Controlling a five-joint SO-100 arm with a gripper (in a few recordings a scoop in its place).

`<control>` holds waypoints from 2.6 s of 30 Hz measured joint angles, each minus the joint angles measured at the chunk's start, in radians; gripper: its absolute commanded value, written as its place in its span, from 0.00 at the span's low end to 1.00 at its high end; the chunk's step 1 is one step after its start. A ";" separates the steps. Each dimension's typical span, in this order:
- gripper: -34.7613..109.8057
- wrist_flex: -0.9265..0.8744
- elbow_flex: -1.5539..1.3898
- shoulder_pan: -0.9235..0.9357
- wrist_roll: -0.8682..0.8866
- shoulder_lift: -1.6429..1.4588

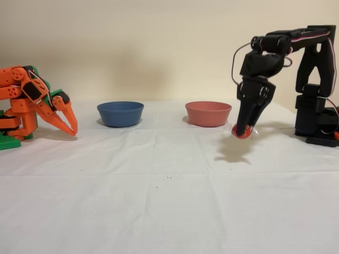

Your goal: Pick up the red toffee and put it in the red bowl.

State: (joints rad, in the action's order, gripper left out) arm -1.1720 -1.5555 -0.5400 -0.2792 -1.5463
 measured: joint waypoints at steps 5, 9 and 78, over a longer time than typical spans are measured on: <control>0.31 -0.049 -0.026 0.046 -0.028 -0.120; 0.31 -0.091 -0.029 0.104 -0.052 -0.210; 0.34 0.176 -0.117 1.147 -0.453 -0.097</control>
State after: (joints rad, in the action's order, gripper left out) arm -0.9956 -1.6720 0.6075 -0.7317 -1.6429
